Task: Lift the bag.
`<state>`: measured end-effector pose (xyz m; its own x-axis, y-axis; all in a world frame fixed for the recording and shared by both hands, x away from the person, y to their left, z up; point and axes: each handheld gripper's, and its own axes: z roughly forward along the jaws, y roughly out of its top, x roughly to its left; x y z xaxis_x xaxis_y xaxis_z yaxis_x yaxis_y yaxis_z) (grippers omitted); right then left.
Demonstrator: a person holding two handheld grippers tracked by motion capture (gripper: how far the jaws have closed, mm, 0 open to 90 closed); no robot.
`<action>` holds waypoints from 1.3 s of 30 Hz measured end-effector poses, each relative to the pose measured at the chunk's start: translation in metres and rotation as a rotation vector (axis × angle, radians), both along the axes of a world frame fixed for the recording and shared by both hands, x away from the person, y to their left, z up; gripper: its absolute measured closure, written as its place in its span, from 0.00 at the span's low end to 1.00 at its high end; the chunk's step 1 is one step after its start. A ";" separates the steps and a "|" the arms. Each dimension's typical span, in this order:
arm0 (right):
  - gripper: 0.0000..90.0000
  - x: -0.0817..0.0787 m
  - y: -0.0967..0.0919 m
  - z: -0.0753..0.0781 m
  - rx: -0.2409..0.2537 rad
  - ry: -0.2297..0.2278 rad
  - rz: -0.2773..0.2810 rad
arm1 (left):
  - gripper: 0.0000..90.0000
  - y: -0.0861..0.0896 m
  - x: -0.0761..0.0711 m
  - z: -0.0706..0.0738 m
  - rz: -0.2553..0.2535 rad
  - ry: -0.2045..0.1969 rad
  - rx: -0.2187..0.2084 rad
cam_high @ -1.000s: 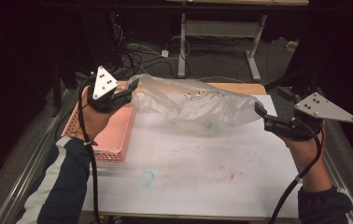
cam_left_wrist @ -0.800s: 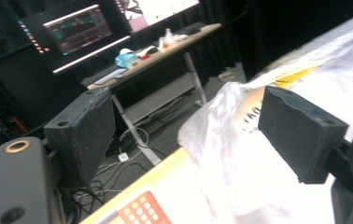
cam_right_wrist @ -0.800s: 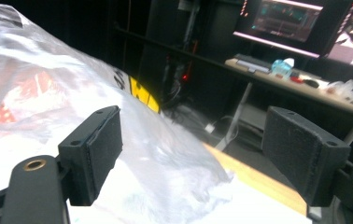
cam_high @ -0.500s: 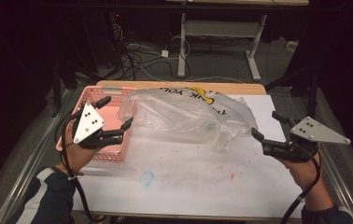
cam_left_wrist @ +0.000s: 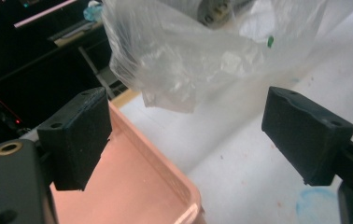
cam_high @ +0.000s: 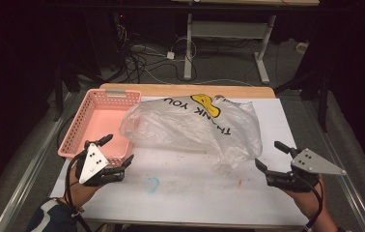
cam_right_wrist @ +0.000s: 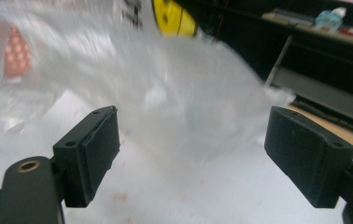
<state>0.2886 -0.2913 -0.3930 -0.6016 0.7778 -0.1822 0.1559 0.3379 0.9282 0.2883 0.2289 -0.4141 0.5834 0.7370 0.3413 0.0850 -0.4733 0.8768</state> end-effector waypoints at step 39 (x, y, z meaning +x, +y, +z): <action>0.21 0.004 0.010 -0.041 -0.098 0.069 0.024 | 0.18 -0.002 0.007 -0.026 -0.012 0.102 0.026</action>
